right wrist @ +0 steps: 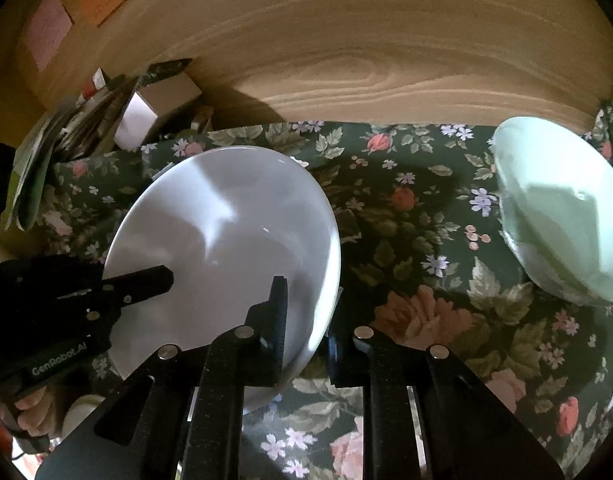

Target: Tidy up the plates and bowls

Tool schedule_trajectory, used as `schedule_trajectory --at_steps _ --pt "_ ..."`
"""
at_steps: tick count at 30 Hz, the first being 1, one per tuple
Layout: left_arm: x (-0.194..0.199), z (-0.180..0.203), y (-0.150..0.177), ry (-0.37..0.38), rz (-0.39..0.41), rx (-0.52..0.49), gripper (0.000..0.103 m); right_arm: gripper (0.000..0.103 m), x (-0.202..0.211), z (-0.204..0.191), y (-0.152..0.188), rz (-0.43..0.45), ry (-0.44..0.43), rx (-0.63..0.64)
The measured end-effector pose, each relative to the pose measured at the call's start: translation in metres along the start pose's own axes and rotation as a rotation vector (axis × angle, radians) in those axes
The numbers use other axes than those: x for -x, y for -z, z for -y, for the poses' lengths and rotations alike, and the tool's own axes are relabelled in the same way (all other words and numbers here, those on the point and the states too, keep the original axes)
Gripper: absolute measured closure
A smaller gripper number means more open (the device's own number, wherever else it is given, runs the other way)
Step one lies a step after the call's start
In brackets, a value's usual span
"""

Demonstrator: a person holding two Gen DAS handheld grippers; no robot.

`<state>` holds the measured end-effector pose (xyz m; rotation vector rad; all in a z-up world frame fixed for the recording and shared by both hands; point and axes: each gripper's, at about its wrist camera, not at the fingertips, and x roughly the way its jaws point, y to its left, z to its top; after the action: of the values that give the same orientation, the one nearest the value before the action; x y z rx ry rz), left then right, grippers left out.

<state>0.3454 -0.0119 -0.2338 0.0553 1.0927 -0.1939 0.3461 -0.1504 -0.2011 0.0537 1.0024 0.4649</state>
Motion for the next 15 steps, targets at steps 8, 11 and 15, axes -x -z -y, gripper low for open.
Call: schedule_trajectory --at_steps 8,11,15 --pt "0.032 0.007 0.005 0.011 0.070 -0.005 0.086 0.088 0.035 -0.007 0.002 0.055 0.010 0.018" --pt "0.047 0.008 0.009 0.005 0.097 -0.011 0.086 0.088 0.049 -0.013 0.005 0.075 0.016 0.032" --pt "0.067 0.007 0.017 0.006 0.127 -0.009 0.086 0.088 0.068 -0.019 0.010 0.097 0.018 0.046"
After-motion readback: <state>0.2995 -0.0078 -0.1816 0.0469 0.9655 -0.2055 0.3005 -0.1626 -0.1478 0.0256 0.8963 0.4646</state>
